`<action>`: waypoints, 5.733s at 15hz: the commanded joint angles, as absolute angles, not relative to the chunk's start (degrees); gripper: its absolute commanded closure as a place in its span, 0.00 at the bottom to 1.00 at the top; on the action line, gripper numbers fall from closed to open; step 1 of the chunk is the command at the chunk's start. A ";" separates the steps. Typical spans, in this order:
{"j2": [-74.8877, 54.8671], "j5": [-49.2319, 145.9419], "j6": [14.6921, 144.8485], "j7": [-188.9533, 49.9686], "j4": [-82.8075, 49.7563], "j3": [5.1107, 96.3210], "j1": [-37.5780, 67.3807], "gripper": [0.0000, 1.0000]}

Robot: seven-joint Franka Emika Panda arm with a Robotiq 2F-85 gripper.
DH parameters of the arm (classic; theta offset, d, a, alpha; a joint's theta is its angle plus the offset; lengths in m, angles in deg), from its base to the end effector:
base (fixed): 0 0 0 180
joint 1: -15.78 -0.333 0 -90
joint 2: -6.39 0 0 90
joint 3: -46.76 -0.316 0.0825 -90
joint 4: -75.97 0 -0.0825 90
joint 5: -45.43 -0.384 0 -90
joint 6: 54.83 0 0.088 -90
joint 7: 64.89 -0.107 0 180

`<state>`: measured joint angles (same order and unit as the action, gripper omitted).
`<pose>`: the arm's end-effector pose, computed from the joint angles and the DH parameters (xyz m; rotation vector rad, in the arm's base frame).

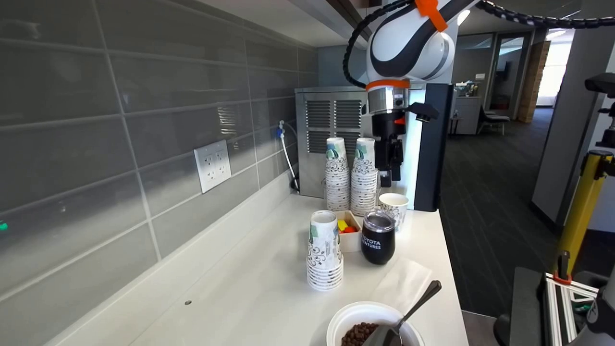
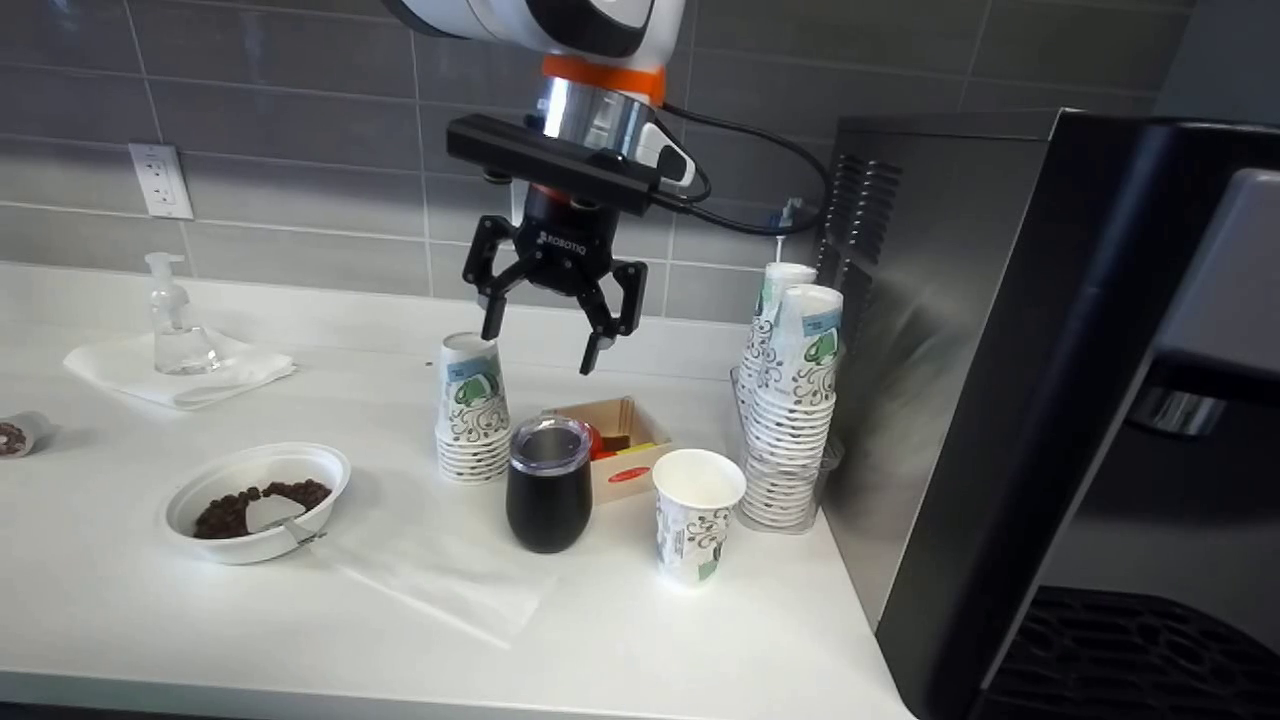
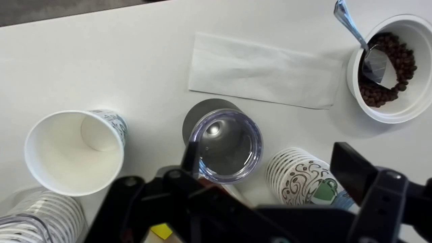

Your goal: Fold the towel on the table

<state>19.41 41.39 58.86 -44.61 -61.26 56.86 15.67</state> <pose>0.4344 -0.0723 0.3893 -2.9777 -0.2287 0.2324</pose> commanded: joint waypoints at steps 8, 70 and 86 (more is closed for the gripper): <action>18.06 40.72 60.50 -44.81 -62.91 55.63 17.50 0.00; -2.07 7.04 95.52 -37.62 -67.60 51.13 22.85 0.00; -0.82 8.98 97.55 -38.83 -70.85 47.84 24.56 0.00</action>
